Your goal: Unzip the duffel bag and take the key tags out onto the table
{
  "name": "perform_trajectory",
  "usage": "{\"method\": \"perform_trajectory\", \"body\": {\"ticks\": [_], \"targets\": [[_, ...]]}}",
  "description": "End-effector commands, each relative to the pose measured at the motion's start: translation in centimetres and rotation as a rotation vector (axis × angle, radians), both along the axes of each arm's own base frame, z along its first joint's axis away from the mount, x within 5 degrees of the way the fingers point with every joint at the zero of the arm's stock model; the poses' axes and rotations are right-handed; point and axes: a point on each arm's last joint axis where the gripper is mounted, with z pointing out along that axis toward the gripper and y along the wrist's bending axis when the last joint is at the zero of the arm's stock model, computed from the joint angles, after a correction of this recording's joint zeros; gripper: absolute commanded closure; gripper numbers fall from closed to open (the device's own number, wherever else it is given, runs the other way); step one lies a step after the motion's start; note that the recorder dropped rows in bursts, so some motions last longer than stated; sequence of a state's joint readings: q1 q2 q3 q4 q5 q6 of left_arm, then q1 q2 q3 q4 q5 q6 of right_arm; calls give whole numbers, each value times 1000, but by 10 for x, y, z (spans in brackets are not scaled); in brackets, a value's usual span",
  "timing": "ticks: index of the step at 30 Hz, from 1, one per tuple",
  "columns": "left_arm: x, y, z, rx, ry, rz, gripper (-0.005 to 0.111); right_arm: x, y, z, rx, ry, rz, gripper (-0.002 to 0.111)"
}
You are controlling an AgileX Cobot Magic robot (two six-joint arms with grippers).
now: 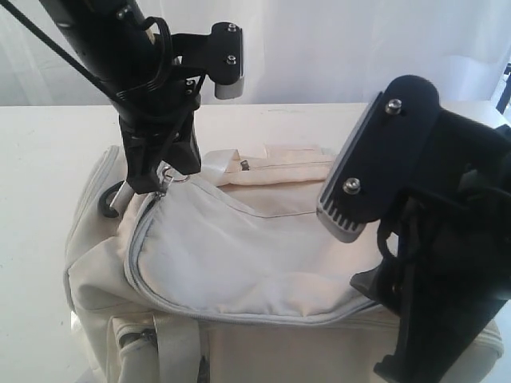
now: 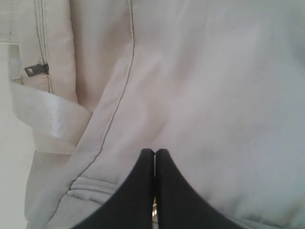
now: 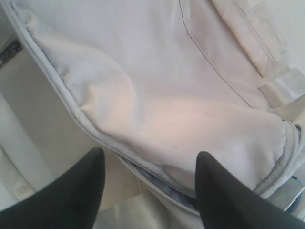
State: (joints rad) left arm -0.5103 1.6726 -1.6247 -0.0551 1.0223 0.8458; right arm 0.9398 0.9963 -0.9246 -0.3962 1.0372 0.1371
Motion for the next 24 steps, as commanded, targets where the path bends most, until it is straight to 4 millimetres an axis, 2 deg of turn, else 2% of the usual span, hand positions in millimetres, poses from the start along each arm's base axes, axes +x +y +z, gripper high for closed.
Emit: {"method": "perform_trajectory", "body": {"ticks": [1, 8, 12, 17, 21, 24], "targets": [[-4, 1, 3, -5, 26, 30, 107, 0, 0, 2, 20, -20, 7, 55], [-3, 4, 3, 25, 15, 33, 107, 1, 3, 4, 63, -38, 7, 55], [-2, 4, 3, 22, 14, 63, 107, 3, 11, 9, 153, -78, 34, 55], [-3, 5, 5, 8, 16, 98, 107, 4, 22, 12, 221, -127, 129, 46], [-12, 13, 23, -22, -38, 111, 107, 16, 45, 2, 253, -130, 168, 44], [-10, 26, 29, -50, -38, 167, 107, 33, 73, -18, 244, -118, 214, 44]]}}
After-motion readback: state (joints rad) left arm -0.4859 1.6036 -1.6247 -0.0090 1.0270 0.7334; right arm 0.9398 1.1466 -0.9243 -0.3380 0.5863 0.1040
